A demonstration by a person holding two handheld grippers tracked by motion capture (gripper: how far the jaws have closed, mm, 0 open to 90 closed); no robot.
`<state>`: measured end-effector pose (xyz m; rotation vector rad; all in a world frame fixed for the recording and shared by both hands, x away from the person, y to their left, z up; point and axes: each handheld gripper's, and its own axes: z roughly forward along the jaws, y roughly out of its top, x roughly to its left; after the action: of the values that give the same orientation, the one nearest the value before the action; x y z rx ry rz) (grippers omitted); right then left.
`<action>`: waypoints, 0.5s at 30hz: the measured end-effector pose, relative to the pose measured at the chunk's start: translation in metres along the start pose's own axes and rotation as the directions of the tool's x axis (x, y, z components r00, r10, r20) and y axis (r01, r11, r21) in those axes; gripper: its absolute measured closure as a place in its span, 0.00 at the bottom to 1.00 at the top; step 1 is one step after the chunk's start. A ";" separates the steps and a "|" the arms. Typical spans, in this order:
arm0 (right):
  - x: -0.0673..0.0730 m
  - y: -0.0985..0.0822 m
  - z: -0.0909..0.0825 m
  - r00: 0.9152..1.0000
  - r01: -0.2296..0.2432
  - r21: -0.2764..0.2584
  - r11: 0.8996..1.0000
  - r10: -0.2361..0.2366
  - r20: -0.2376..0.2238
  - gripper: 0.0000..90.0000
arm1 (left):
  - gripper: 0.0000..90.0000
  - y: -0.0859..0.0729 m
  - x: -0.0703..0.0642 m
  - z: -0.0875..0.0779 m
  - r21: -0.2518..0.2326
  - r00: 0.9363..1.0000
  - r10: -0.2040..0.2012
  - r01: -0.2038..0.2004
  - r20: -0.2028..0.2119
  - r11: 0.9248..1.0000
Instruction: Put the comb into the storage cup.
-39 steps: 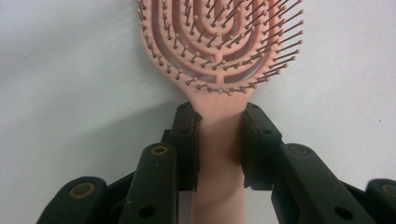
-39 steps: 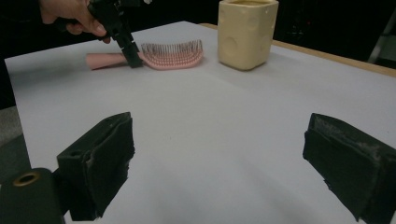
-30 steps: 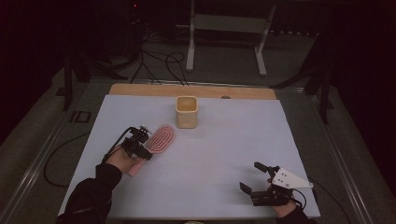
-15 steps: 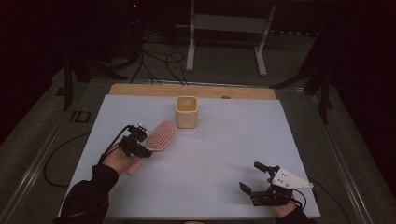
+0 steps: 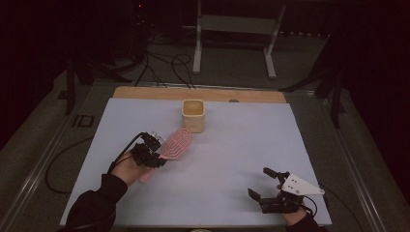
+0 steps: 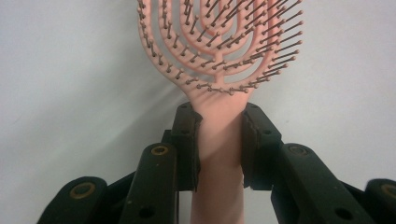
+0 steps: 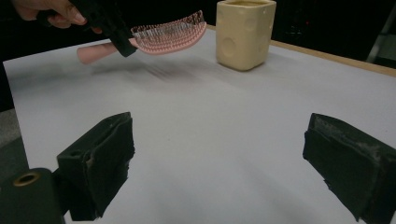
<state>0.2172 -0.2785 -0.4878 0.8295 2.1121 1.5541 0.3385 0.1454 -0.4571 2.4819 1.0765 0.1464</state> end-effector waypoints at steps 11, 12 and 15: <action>-0.001 0.000 0.000 1.000 -0.008 0.003 1.000 0.008 0.003 0.10 | 0.79 0.004 -0.019 0.005 -0.065 0.998 0.051 -0.048 0.046 0.997; -0.001 0.000 0.000 1.000 -0.010 0.002 1.000 0.010 0.004 0.10 | 0.79 0.004 -0.020 0.005 -0.071 0.998 0.050 -0.047 0.041 0.996; -0.001 -0.001 0.001 1.000 -0.010 0.006 1.000 0.010 0.005 0.10 | 0.79 0.004 -0.024 0.006 -0.089 0.996 0.068 -0.063 0.055 0.994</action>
<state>0.2181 -0.2785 -0.4885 0.8454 2.1132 1.5504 0.3260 0.1235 -0.4590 2.4293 0.9451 0.1376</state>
